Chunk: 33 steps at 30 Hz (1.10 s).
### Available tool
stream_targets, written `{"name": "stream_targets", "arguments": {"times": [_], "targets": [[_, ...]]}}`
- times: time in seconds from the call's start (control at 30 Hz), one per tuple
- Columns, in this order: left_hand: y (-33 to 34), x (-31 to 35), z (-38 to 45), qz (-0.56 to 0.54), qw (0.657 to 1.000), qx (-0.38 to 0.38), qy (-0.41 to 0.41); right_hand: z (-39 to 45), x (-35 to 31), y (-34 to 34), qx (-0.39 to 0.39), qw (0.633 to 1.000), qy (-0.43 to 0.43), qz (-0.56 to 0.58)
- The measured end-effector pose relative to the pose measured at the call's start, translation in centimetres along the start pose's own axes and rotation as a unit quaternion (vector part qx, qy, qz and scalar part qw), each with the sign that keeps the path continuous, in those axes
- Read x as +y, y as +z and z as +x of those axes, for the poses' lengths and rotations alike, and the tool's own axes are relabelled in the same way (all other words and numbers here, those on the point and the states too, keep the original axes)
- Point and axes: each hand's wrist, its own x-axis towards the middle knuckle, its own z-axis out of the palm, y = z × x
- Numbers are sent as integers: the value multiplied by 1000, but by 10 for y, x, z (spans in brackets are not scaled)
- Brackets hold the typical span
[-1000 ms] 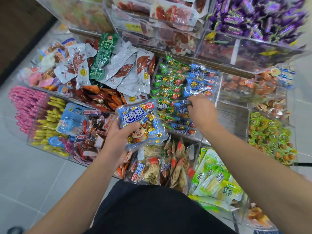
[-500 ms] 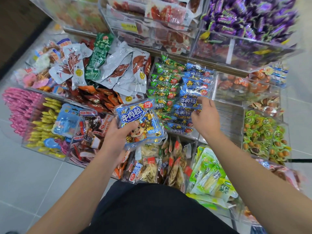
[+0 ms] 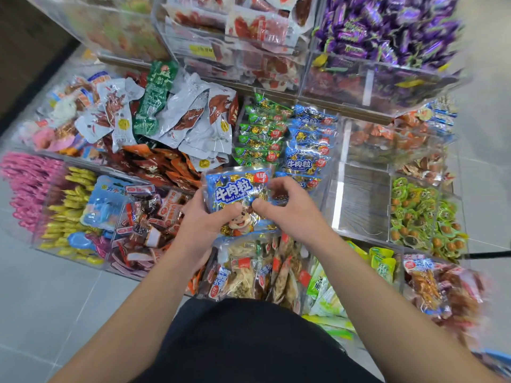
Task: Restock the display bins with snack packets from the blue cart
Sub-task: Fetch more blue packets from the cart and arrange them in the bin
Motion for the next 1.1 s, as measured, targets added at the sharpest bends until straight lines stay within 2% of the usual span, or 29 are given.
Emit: {"name": "stream_targets", "arguments": {"times": [0.17, 0.27, 0.37, 0.47, 0.5, 0.6, 0.67, 0.77, 0.87, 0.97, 1.1], "targets": [[-4, -1, 0, -52, 998, -15, -18, -1, 7, 6, 26, 984, 51, 167], [-6, -1, 0, -71, 996, -12, -45, -2, 7, 12, 45, 954, 111, 276], [-8, -3, 2, -98, 993, 3, -68, -3, 7, 14, 37, 932, 164, 322], [-10, -4, 5, -117, 988, 29, -93, -3, 8, 9, 32, 894, 193, 403], [-11, -4, 6, -119, 988, 31, -96, -2, 9, 6, 36, 891, 192, 409], [-10, -5, 8, -85, 991, 25, -97, 2, 13, 1, 43, 942, 148, 299], [-7, -6, 9, -56, 994, 31, -88, 4, 13, -4, 46, 958, 120, 257], [-10, -5, 12, -56, 992, 66, -94, 9, 12, -24, 85, 948, 106, 289], [-21, -3, 15, -68, 987, 104, -99, 14, 20, -53, 163, 931, 87, 316], [-29, 0, 18, -77, 984, 126, -98, 18, 28, -75, 236, 944, 51, 223], [-26, 0, 17, -88, 983, 125, -99, 27, 34, -74, 256, 959, 43, 116]]}}
